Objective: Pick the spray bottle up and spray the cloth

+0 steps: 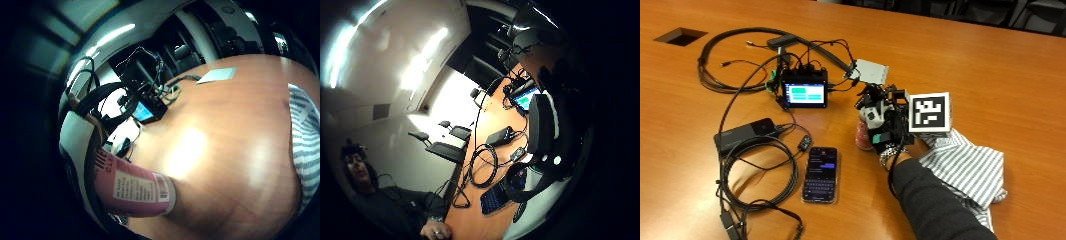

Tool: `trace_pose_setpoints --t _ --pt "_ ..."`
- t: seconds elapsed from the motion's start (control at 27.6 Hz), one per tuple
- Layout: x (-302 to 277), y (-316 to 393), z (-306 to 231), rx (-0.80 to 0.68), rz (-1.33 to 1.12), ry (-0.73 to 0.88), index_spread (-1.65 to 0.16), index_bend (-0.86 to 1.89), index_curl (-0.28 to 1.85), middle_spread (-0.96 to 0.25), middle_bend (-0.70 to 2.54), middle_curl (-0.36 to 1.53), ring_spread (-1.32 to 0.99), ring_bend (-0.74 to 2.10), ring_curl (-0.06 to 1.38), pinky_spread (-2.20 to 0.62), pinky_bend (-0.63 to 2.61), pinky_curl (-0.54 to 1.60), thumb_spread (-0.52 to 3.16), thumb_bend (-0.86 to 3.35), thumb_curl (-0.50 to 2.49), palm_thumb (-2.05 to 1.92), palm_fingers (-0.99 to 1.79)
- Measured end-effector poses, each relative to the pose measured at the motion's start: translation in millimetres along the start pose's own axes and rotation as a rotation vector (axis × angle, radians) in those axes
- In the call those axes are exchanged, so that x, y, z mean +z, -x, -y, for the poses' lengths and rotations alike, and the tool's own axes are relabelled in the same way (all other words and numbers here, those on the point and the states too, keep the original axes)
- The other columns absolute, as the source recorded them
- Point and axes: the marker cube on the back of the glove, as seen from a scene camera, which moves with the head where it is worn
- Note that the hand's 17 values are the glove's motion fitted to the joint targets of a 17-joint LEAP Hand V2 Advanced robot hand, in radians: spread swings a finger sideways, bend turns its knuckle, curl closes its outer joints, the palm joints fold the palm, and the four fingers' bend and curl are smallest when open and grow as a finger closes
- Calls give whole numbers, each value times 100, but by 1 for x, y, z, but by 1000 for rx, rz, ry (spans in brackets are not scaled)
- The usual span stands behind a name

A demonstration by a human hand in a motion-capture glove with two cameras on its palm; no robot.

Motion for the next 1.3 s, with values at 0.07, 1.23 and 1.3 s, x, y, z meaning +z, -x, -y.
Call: trace_pose_setpoints --t 0.07,1.23,1.3 --pt "4 -5 -2 14 1 39 -30 17 54 -19 52 50 -19 61 45 -30 53 40 158 3 47 75 133" --pt "-116 76 -51 -8 -635 776 -38 16 27 -9 25 38 -6 45 35 23 52 36 115 -5 30 33 31" --pt "-124 85 -68 -23 -671 802 -39 16 28 -9 24 38 -6 43 35 23 50 35 114 -5 29 31 32"
